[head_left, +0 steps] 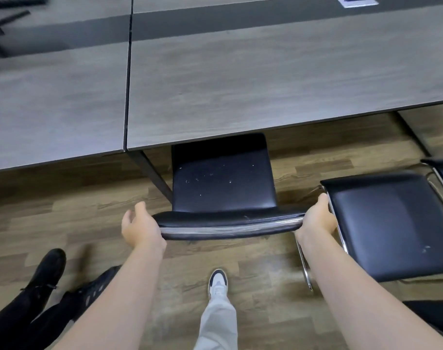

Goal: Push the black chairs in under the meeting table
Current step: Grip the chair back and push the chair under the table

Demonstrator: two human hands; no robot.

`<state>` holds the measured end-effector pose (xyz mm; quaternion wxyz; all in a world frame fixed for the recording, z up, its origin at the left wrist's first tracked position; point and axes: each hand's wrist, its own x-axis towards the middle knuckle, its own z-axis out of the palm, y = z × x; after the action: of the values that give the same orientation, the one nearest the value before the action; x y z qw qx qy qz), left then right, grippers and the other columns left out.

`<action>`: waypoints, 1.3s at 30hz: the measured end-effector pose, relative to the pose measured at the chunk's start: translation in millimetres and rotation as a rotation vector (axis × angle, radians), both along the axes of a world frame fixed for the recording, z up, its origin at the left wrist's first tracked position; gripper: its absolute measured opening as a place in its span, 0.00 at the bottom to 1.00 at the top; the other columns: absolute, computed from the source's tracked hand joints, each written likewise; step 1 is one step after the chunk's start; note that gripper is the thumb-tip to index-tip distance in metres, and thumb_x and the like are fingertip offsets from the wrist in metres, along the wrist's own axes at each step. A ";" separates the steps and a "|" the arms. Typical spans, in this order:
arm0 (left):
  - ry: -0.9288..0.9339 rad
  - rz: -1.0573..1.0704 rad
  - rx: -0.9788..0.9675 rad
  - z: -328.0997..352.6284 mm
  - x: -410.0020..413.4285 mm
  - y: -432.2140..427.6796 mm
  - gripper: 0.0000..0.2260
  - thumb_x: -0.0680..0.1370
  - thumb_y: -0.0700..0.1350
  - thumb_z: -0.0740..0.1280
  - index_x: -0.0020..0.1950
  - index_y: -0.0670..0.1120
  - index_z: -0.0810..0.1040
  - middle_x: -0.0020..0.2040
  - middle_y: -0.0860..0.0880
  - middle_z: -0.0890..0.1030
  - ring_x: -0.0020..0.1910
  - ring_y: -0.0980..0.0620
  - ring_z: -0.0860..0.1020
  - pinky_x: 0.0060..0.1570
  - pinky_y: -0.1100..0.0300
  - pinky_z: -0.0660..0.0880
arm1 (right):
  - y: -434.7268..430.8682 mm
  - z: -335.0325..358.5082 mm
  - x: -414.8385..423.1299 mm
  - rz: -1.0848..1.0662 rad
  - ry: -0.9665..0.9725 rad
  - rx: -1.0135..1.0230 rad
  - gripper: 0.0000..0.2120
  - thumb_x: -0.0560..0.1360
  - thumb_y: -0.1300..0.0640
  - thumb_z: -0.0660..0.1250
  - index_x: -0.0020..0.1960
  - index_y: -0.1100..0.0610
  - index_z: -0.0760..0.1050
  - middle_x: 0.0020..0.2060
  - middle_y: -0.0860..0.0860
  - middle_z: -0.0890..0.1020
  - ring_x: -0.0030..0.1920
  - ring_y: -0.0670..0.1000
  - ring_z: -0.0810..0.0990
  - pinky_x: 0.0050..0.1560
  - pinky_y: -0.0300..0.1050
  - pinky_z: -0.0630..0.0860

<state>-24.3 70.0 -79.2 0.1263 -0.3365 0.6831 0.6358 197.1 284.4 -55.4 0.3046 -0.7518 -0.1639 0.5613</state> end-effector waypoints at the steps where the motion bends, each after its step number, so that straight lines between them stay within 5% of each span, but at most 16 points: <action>1: 0.008 0.001 0.005 -0.9 -11.0 10.2 0.28 0.71 0.57 0.70 0.71 0.53 0.79 0.65 0.50 0.83 0.62 0.42 0.81 0.63 0.45 0.79 | 9.9 -0.8 -10.7 0.004 0.014 0.004 0.30 0.79 0.37 0.65 0.73 0.56 0.72 0.56 0.50 0.78 0.58 0.58 0.79 0.65 0.59 0.79; 9: 0.023 0.056 0.065 -1.5 -74.1 79.4 0.32 0.75 0.55 0.69 0.80 0.56 0.68 0.72 0.53 0.77 0.65 0.46 0.78 0.63 0.52 0.76 | 83.7 -6.6 -75.8 0.015 0.003 0.037 0.33 0.81 0.37 0.61 0.80 0.54 0.63 0.60 0.50 0.71 0.60 0.58 0.75 0.65 0.60 0.78; 13: 0.026 0.076 0.075 -2.1 -95.9 102.5 0.34 0.77 0.57 0.66 0.84 0.59 0.62 0.79 0.56 0.70 0.67 0.47 0.76 0.57 0.57 0.71 | 110.9 -11.3 -103.7 0.037 0.003 0.043 0.31 0.81 0.36 0.61 0.77 0.54 0.67 0.61 0.51 0.74 0.61 0.60 0.77 0.63 0.61 0.80; 22: 0.022 0.043 0.024 -5.4 -138.3 134.9 0.39 0.75 0.57 0.65 0.85 0.60 0.56 0.80 0.57 0.69 0.71 0.44 0.76 0.70 0.49 0.74 | 156.3 -21.8 -146.8 0.075 0.062 0.071 0.31 0.81 0.36 0.62 0.76 0.54 0.67 0.61 0.51 0.76 0.60 0.59 0.78 0.63 0.62 0.79; 29: 0.043 0.123 0.102 -3.5 -161.2 155.7 0.33 0.69 0.55 0.67 0.75 0.56 0.69 0.60 0.56 0.84 0.53 0.48 0.84 0.57 0.43 0.83 | 186.7 -35.6 -176.8 0.043 0.036 0.146 0.33 0.76 0.38 0.62 0.76 0.55 0.67 0.66 0.51 0.78 0.61 0.58 0.79 0.64 0.57 0.79; 35: 0.028 0.104 0.070 -3.3 -165.0 158.0 0.34 0.68 0.56 0.68 0.75 0.53 0.68 0.63 0.54 0.81 0.54 0.46 0.83 0.57 0.41 0.83 | 193.5 -43.0 -180.2 0.093 0.057 0.170 0.23 0.77 0.43 0.63 0.66 0.56 0.74 0.59 0.52 0.80 0.56 0.57 0.80 0.58 0.55 0.80; 39: -0.015 0.059 0.083 0.0 -162.6 151.2 0.29 0.73 0.54 0.67 0.74 0.52 0.68 0.64 0.50 0.78 0.55 0.45 0.82 0.55 0.36 0.82 | 191.2 -36.2 -171.3 0.229 0.169 0.105 0.32 0.73 0.42 0.65 0.74 0.52 0.69 0.64 0.53 0.78 0.60 0.58 0.80 0.61 0.60 0.80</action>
<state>-186.9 221.2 -79.2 0.1265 -0.3556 0.6450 0.6645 25.9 475.6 -91.6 0.2903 -0.6612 -0.2513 0.6445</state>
